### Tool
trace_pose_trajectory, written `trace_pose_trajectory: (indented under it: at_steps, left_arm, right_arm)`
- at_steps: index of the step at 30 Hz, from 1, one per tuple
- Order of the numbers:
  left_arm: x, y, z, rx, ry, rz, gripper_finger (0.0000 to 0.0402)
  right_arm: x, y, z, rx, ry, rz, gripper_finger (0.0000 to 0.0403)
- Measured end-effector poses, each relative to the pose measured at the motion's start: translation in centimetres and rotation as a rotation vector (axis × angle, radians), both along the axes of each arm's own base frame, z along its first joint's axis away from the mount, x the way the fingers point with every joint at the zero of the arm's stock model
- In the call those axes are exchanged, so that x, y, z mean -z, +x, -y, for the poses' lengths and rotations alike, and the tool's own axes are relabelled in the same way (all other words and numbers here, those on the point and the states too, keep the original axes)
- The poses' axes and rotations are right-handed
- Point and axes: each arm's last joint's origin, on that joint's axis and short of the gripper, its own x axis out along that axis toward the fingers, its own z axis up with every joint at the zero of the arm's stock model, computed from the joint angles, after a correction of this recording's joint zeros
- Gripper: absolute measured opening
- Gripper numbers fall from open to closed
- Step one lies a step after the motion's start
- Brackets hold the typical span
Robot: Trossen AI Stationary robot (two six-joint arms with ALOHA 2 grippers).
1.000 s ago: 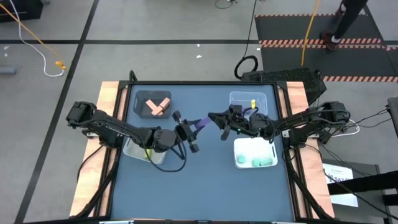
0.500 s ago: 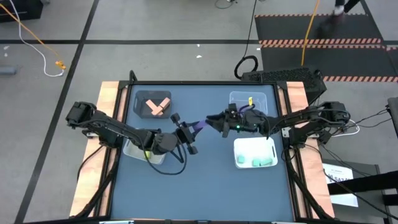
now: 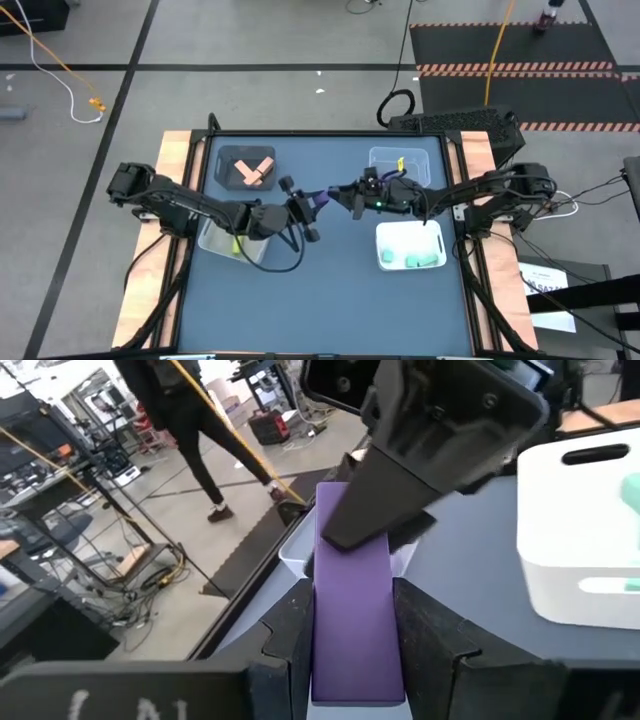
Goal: Sort & place blocks by color
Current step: Put the purple block into the transparent bin
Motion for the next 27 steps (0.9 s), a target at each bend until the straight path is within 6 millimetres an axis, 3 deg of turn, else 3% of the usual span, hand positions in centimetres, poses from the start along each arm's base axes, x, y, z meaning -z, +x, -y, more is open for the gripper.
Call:
trace_pose_trajectory:
  at_steps: [8, 11, 19, 27]
  left_arm:
    - [0.3, 0.0, -0.5, -0.022, 0.001, -0.026, 0.0106]
    - [0.3, 0.0, -0.5, -0.021, -0.004, -0.023, 0.0121]
    - [-0.1, 0.0, -0.3, -0.042, -0.067, 0.05, 0.0236]
    - [0.6, -0.8, 1.5, -0.128, -0.162, 0.077, 0.0268]
  right_arm:
    - [-0.1, 0.6, 0.0, 0.004, -0.039, -0.007, 0.004]
    - [-0.1, 0.6, 0.0, 0.001, -0.075, -0.011, 0.0041]
    - [-0.8, 0.1, 0.8, 0.006, -0.193, -0.034, 0.004]
    - [-3.7, -1.9, 1.6, 0.103, -0.408, -0.028, 0.004]
